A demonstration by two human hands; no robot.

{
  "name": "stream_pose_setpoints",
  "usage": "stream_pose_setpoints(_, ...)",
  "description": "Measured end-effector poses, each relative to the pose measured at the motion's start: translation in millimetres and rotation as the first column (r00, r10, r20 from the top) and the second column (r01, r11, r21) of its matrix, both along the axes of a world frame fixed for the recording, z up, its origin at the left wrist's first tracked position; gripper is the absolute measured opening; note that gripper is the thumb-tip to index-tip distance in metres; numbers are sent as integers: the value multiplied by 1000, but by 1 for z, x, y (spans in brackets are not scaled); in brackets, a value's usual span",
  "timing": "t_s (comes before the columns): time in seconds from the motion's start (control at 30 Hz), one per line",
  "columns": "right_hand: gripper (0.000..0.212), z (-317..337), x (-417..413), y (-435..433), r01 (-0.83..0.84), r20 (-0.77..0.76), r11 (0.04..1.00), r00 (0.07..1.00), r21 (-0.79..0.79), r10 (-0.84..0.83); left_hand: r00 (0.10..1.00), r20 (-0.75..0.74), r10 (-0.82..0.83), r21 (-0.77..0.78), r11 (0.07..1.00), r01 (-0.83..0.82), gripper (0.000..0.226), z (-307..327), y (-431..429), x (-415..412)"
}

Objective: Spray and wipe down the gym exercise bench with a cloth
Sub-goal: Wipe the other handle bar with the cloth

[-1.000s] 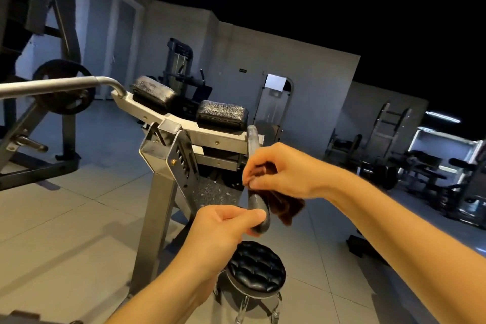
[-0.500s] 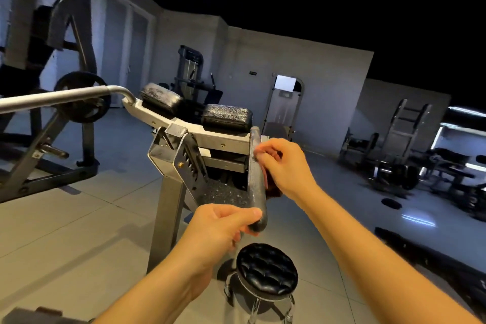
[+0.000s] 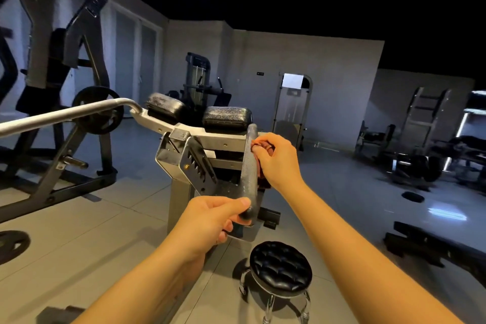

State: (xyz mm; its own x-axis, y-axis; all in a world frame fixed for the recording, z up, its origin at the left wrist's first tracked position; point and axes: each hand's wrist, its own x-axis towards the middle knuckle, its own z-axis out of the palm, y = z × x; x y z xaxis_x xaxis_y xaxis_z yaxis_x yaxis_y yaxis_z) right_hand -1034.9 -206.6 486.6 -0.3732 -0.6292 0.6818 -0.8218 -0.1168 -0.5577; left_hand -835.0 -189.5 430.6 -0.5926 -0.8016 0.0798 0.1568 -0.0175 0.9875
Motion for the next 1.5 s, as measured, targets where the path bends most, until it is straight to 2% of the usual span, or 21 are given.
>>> stream_pose_setpoints(0.1, 10, -21, 26, 65, -207, -74, 978, 975, 16, 207, 1000, -3, -2, -2, 1000, 2, 23, 0, -1, 1)
stream_pose_setpoints(0.17, 10, -24, 29, 93, -304, -133, 946, 939, 110, 318, 1000, 6, -5, -17, 1000, 5, 24, 0, 0, 2)
stream_pose_setpoints(0.23, 10, -15, 21, 87, -251, -155, 952, 948, 177, 279, 1000, 25, 6, -27, 1000, -6, 25, 0, 0, 2)
stream_pose_setpoints(0.3, 8, -5, 13, 63, -117, -154, 979, 978, 169, 144, 1000, 23, 13, -26, 1000, -12, 27, 0, 2, 3)
stream_pose_setpoints(0.37, 7, 6, 10, 42, -20, -68, 988, 997, 153, 31, 999, 38, 21, -28, 999, -20, 27, 2, 5, 5)
stream_pose_setpoints(0.43, 6, 15, 6, 33, -24, 132, 992, 991, 126, 8, 998, 55, 15, -38, 999, -13, 26, 6, 7, 8)
stream_pose_setpoints(0.5, 8, 21, 5, 44, -23, 263, 992, 965, 128, -12, 993, 107, 46, -123, 992, -32, 23, 13, 7, 12)
stream_pose_setpoints(0.57, 14, 27, 6, 64, -30, 312, 988, 950, 153, -19, 971, 127, 205, -347, 926, -150, 17, 20, 6, 16)
stream_pose_setpoints(0.63, 20, 34, 12, 84, -53, 334, 988, 943, 142, 2, 944, -7, 330, -530, 799, -283, 18, 32, 9, 16)
stream_pose_setpoints(0.7, 22, 43, 25, 100, -54, 320, 994, 947, 90, 23, 946, -131, 296, -635, 708, -309, 21, 48, 17, 11)
stream_pose_setpoints(0.8, 23, 59, 48, 116, -107, 336, 994, 937, 1, 101, 967, -133, 215, -733, 635, -242, 34, 67, 29, 3)
stream_pose_setpoints(0.9, 17, 70, 65, 130, -255, 415, 965, 874, -54, 254, 960, -119, 253, -777, 578, -249, 39, 76, 37, 6)
stream_pose_setpoints(0.97, 25, 72, 73, 135, -323, 464, 941, 821, -101, 332, 958, -127, 257, -792, 556, -255, 35, 81, 40, 13)
stream_pose_setpoints(1.1, 32, 68, 82, 125, -393, 475, 908, 777, -145, 412, 954, -190, 232, -746, 598, -294, 22, 90, 32, 26)
stream_pose_setpoints(1.23, 29, 66, 82, 115, -513, 507, 850, 704, -122, 497, 928, -201, 314, -692, 625, -362, 19, 92, -4, 29)
stream_pose_setpoints(1.27, 25, 62, 80, 115, -507, 508, 855, 711, -109, 486, 926, -180, 332, -684, 634, -361, 20, 90, -16, 31)
stream_pose_setpoints(1.3, 21, 56, 76, 117, -451, 469, 890, 772, -70, 429, 926, -144, 349, -693, 633, -346, 17, 88, -26, 34)
stream_pose_setpoints(1.37, 21, 40, 67, 121, -229, 259, 966, 946, 116, 194, 933, -39, 357, -760, 596, -260, 8, 80, -44, 44)
stream_pose_setpoints(1.43, 38, 22, 65, 123, -97, 102, 930, 993, 355, 64, 937, 62, 345, -834, 533, -141, 11, 66, -53, 52)
stream_pose_setpoints(1.5, 54, 11, 66, 119, -64, 64, 886, 997, 460, 39, 937, 115, 329, -866, 495, -67, 23, 51, -52, 48)
